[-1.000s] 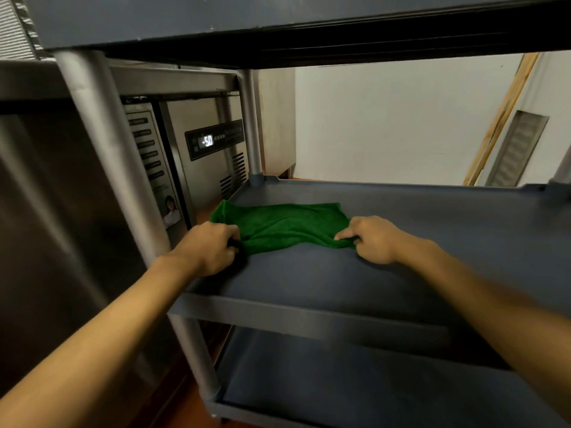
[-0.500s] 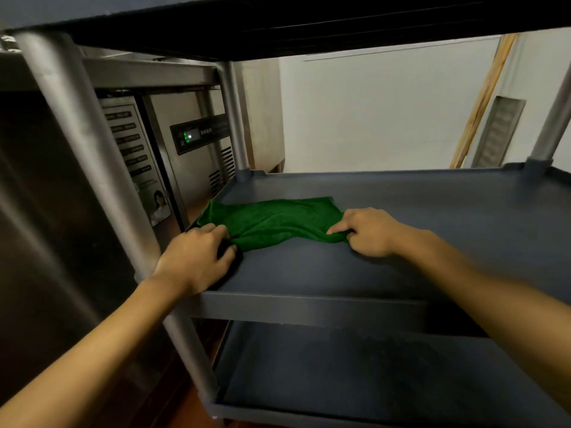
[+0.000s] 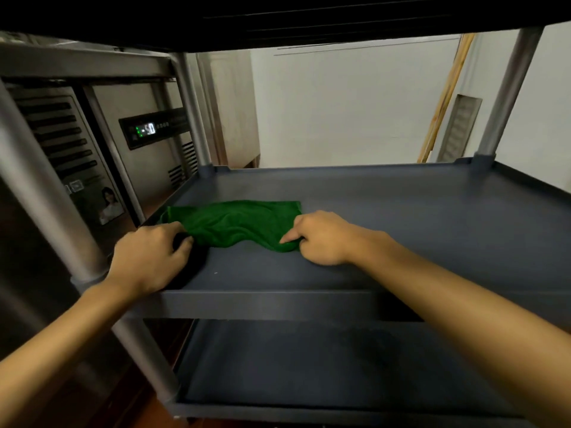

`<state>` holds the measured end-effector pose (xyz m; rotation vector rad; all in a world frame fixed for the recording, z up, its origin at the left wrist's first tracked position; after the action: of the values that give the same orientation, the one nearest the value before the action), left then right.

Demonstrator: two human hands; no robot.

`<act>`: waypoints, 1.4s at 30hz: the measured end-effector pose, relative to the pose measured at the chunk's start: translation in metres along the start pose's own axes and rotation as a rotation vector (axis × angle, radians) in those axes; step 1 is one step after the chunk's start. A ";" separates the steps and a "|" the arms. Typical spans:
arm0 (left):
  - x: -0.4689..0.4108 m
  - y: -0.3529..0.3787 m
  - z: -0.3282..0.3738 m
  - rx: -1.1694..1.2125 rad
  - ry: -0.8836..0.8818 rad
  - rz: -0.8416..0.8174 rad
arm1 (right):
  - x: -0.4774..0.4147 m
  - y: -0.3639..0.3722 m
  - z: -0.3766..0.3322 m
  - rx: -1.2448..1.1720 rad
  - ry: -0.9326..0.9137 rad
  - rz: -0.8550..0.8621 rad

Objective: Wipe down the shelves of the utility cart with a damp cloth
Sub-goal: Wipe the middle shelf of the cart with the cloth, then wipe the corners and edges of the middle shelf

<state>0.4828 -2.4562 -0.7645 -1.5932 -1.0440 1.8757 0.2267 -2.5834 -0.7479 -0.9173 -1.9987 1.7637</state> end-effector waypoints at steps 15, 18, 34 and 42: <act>0.013 -0.004 0.106 -0.021 0.029 -0.013 | 0.046 -0.013 0.064 -0.195 -0.055 0.042; 0.012 -0.005 0.134 0.017 0.068 -0.008 | 0.060 -0.022 0.084 -0.181 -0.043 0.055; 0.004 0.008 0.311 0.200 0.361 -0.021 | 0.154 -0.058 0.222 -0.134 0.241 0.230; 0.000 0.014 0.397 0.247 0.482 -0.028 | 0.200 -0.086 0.266 -0.046 0.464 0.294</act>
<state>0.1006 -2.5643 -0.7600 -1.7435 -0.5973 1.4272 -0.1084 -2.6588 -0.7488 -1.5391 -1.6726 1.4619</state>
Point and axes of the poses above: each hand's wrist, its own x-axis away from the middle knuckle, its own y-axis out of the palm, z = x × y, the point moved 1 cm from there along -x, towards the middle knuckle, and after that the axes turned 10 degrees about z, right-handed, at the moved point
